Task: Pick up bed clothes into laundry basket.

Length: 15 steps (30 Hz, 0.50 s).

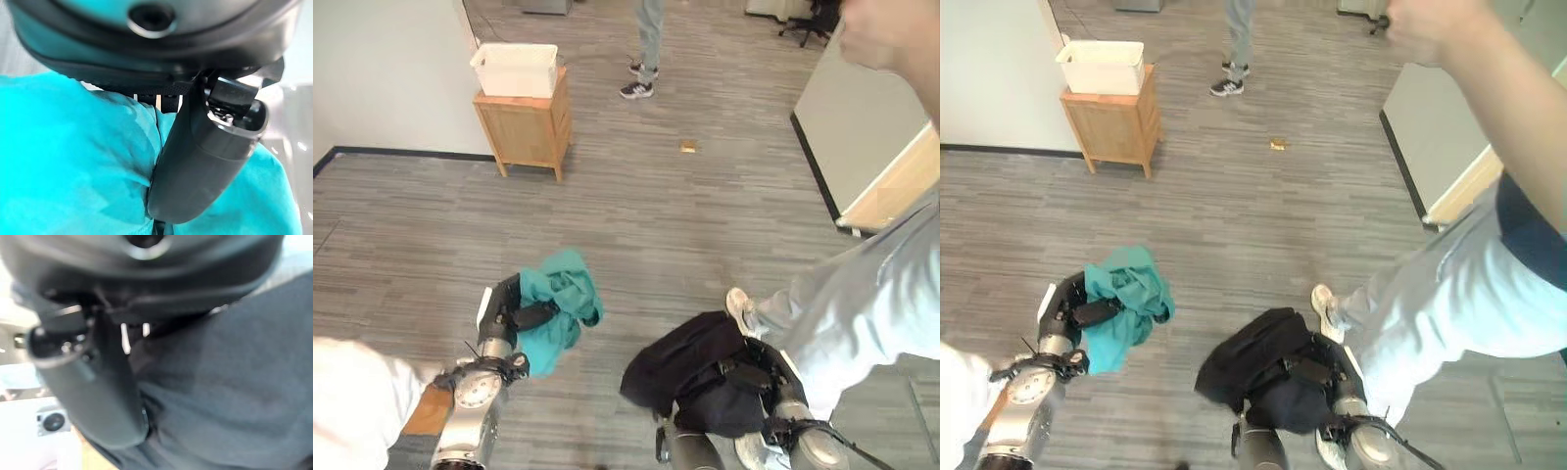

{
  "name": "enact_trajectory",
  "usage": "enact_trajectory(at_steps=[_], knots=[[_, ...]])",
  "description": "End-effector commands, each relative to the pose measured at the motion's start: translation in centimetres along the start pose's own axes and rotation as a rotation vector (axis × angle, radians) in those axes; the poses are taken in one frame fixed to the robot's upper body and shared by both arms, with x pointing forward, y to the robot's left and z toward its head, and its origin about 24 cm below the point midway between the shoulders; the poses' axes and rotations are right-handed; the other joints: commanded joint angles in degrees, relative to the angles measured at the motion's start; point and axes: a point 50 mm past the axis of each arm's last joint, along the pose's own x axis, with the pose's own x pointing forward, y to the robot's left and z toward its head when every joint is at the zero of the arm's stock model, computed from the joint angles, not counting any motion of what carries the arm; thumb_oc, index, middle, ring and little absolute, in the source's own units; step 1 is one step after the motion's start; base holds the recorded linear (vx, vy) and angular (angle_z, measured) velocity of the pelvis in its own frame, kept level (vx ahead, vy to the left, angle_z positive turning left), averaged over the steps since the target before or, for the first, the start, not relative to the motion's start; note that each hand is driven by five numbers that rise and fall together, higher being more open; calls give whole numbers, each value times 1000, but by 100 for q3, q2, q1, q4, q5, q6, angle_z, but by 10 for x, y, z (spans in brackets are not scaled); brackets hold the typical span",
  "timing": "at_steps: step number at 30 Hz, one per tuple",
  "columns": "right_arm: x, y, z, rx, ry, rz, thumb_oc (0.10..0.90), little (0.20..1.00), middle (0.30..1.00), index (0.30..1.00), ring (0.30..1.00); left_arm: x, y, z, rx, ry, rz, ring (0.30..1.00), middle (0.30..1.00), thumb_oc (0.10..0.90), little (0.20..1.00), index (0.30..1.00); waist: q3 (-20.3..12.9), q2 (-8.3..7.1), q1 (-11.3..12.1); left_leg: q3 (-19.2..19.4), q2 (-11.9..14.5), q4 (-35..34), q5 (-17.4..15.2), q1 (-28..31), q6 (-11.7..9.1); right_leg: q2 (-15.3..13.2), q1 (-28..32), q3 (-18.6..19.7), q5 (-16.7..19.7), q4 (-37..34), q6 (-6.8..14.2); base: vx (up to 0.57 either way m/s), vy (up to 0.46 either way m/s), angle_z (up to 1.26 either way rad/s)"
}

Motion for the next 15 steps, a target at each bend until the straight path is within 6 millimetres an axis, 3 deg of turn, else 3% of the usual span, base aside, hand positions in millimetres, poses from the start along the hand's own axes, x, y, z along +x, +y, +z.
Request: enact_trajectory(at_steps=[1, 2, 3, 5, 6, 7, 8, 9, 10, 11, 12, 13, 14, 15], knots=[[16, -19, 84, -42, -371, -40, 400, 300, 300, 300, 300, 4, 6, 64, 28, -324, -19, 300, 300, 400, 300, 300, -508, -2, -116, 613, 487, 2258, 2808, -294, -770, 231, 399, 360, 532, -384, -74, 1051, -767, 38], [21, -14, 95, -13, -414, -27, 400, 300, 300, 300, 300, 7, 8, 67, -23, -329, 12, 300, 300, 400, 300, 300, -341, -171, 131, 770, 436, 3923, 2823, -1198, -519, 324, 943, 416, 176, -424, -420, 598, -512, 27], [21, -14, 95, -12, -415, -27, 400, 300, 300, 300, 300, 7, 8, 68, -23, -331, 11, 300, 300, 400, 300, 300, -347, -176, 119, 755, 426, 4003, 2808, -1277, -509, 314, 909, 403, 199, -429, -417, 600, -509, -12], [27, -15, 105, -9, -444, -46, 400, 300, 300, 300, 300, 9, 7, 71, -23, -339, 2, 300, 300, 400, 300, 300, -142, -277, 458, 887, -48, 4691, 2248, -2416, -254, 387, 1481, 597, 20, -656, -514, 543, -278, -31], [26, -16, 107, 10, -454, -49, 400, 300, 300, 300, 300, 8, 8, 70, -23, -334, 4, 300, 300, 400, 300, 300, -93, -228, 632, 983, -225, 4126, 1954, -3052, -151, 487, 1822, 767, -161, -702, -554, 787, -203, -42], [27, -15, 108, 8, -459, -44, 400, 300, 300, 300, 300, 8, 8, 68, -23, -330, 5, 300, 300, 400, 300, 300, -128, -181, 710, 1074, -258, 3400, 1931, -3218, -120, 539, 2001, 853, -283, -719, -534, 608, -117, -47], [27, -15, 108, 8, -459, -44, 400, 300, 300, 300, 300, 8, 8, 68, -23, -330, 5, 300, 300, 400, 300, 300, -133, -225, 727, 1113, -291, 3303, 1995, -3183, -111, 490, 1990, 875, -269, -723, -528, 740, -50, -59], [26, -11, 109, -6, -465, -25, 400, 300, 300, 300, 300, 8, 8, 67, -27, -330, 7, 300, 300, 400, 300, 300, -233, -57, 826, 1340, -250, 1424, 2142, -3247, -88, 673, 2283, 983, -642, -615, -530, 777, -15, -35], [27, -8, 110, -20, -466, -8, 400, 300, 300, 300, 300, 7, 8, 66, -25, -329, 7, 300, 300, 400, 300, 300, -302, 79, 883, 1367, -293, 589, 2251, -3256, -79, 854, 2420, 1049, -777, -587, -546, 805, -14, -22], [26, -8, 109, -22, -464, -9, 400, 300, 300, 300, 300, 7, 7, 65, -26, -326, 7, 300, 300, 400, 300, 300, -283, 23, 914, 1418, -352, 266, 2381, -3039, -67, 777, 2465, 1083, -815, -565, -535, 783, -24, -23], [26, -5, 114, -61, -479, 6, 400, 300, 300, 300, 300, 6, 7, 66, -27, -335, 15, 300, 300, 400, 300, 300, -416, 144, 1033, 1547, -432, -669, 2583, -3092, -131, 913, 2861, 1186, -1053, -582, -552, 530, -33, -26], [26, -6, 113, -61, -478, 6, 400, 300, 300, 300, 300, 6, 7, 66, -27, -334, 15, 300, 300, 400, 300, 300, -387, 118, 1054, 1573, -457, -799, 2644, -2984, -128, 878, 2909, 1205, -1067, -589, -548, 934, -46, -32], [27, -4, 117, -84, -484, 15, 400, 300, 300, 300, 300, 6, 7, 69, -13, -345, 26, 300, 300, 400, 300, 300, -475, 118, 1069, 2001, -398, -878, 2830, -3065, -160, 919, 3187, 1252, -1230, -514, -560, 680, -6, -9], [27, -2, 118, -89, -483, 25, 400, 300, 300, 300, 300, 4, 9, 67, -10, -340, 31, 300, 300, 400, 300, 300, -557, 88, 1077, 2111, -336, -783, 2764, -2927, -79, 881, 3220, 1239, -1307, -371, -501, 675, -2, -13]])
